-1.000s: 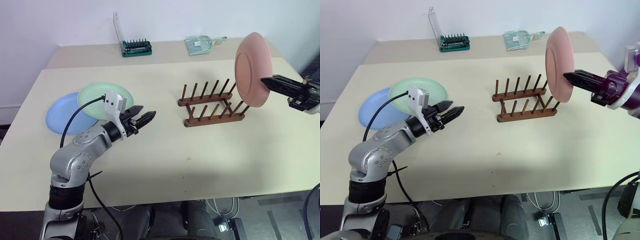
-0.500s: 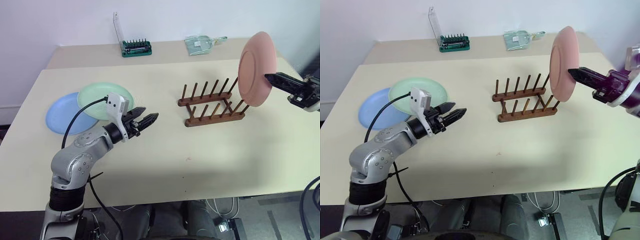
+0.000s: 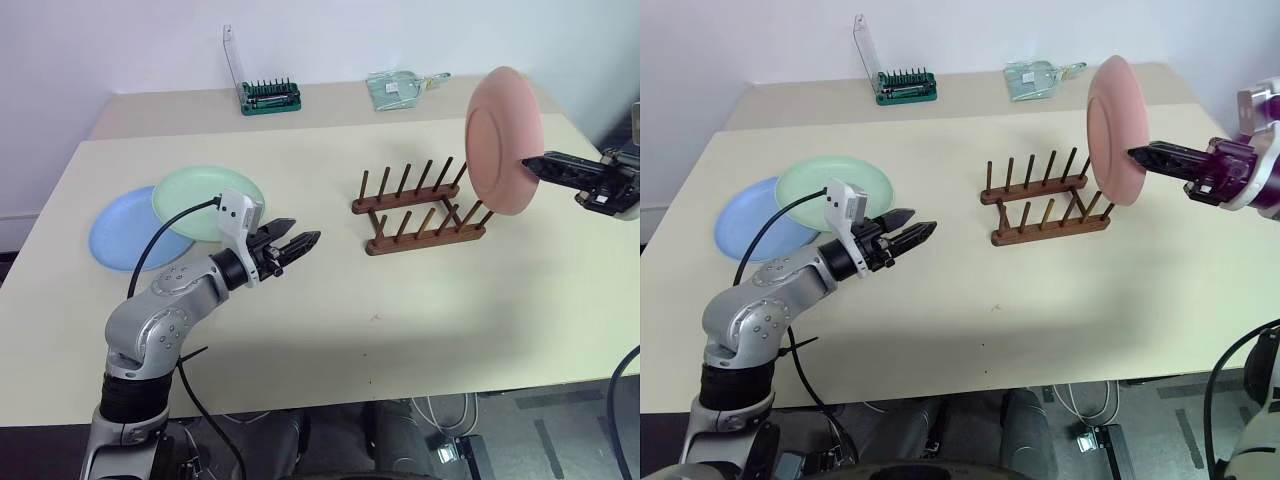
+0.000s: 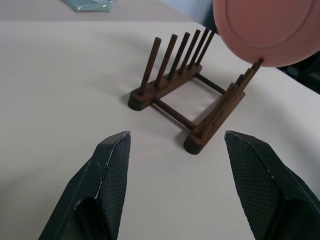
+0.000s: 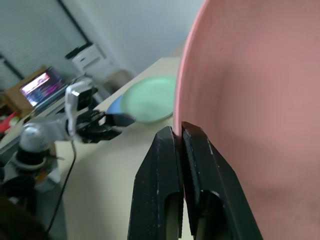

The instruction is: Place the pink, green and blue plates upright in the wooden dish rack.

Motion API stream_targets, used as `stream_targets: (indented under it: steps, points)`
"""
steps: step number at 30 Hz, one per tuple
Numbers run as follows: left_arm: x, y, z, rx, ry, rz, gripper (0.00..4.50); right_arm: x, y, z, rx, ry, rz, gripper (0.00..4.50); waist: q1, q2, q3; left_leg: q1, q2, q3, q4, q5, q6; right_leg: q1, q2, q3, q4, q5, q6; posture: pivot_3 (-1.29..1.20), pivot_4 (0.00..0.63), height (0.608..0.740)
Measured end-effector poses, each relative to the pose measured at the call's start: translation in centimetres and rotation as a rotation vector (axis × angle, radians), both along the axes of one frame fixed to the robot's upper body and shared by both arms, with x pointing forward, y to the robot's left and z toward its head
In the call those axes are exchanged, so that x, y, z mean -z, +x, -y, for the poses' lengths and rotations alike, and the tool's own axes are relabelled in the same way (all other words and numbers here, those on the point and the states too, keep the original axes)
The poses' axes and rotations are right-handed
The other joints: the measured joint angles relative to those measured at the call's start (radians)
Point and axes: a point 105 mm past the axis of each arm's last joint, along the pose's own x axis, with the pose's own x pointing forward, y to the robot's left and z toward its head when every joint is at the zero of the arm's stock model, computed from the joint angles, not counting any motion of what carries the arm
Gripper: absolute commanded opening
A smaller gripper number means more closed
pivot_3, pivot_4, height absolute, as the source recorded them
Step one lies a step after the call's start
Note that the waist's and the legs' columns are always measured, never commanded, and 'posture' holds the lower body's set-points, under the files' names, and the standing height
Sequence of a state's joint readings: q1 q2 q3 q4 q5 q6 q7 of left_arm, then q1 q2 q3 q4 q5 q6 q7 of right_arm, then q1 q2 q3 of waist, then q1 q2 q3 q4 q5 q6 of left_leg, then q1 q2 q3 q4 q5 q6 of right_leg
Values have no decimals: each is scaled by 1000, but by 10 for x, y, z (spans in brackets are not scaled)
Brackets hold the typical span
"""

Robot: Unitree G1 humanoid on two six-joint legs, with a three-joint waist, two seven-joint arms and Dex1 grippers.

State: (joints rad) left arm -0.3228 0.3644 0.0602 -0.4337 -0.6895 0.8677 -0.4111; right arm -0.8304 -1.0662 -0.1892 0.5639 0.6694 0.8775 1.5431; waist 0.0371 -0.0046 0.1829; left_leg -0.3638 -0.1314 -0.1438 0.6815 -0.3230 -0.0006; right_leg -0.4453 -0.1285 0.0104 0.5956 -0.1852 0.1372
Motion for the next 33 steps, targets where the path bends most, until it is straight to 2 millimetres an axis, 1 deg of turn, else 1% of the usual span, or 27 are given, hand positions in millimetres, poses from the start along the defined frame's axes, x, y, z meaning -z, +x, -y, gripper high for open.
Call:
stream_targets:
  steps: [6,9,11,16,19,24,27,29,30,31,33]
  points:
    - [0,-1,1,6,-8,-4,3051,-5,-6,-10,-54,9,-29,0,1,0,0,0,0,1,0,0,0,0,0,1,0,0,0,0,150,740]
    - [0,-1,1,10,-12,-6,3051,-6,-8,-11,-53,22,-38,0,2,0,0,0,0,1,0,0,0,0,0,1,0,0,0,0,150,740]
    - [0,-1,1,12,-13,-6,3051,-6,-6,-10,-30,33,-44,0,1,0,0,0,0,1,0,0,0,0,0,1,0,0,0,0,150,740]
    - [-1,-1,2,15,-9,-2,3051,-3,2,2,60,98,-53,0,1,0,0,0,0,2,0,0,0,-1,0,2,0,0,0,0,150,740]
    - [-2,-1,2,16,-10,-1,3051,-4,2,7,94,133,-60,0,1,0,0,0,0,2,0,0,0,-1,0,2,0,1,0,0,150,740]
    - [1,-2,1,15,-5,-14,3051,12,2,10,108,152,-115,0,1,0,0,0,0,3,0,0,0,-1,0,3,0,1,0,0,150,740]
    - [1,-2,1,16,-4,-16,3106,15,4,10,114,144,-111,958,1,0,0,0,0,3,0,0,0,-1,1,3,0,1,1,0,150,740]
    - [0,-2,2,18,-3,-12,3106,16,8,13,144,131,-101,1877,1,0,0,0,0,3,0,0,0,-1,1,3,0,1,1,0,150,740]
    - [-1,-1,2,19,-4,-9,3106,17,10,14,156,124,-94,2453,0,0,0,0,0,3,0,0,0,-1,1,3,0,1,1,0,150,740]
    - [-1,-1,2,19,-3,-9,3106,17,13,14,170,115,-79,2841,0,0,0,0,0,3,0,0,0,-1,1,3,0,1,1,0,150,740]
    - [-1,-1,2,18,-3,-11,3106,14,18,17,217,82,-24,2841,0,1,0,0,0,3,0,0,0,-1,1,3,0,1,1,0,150,740]
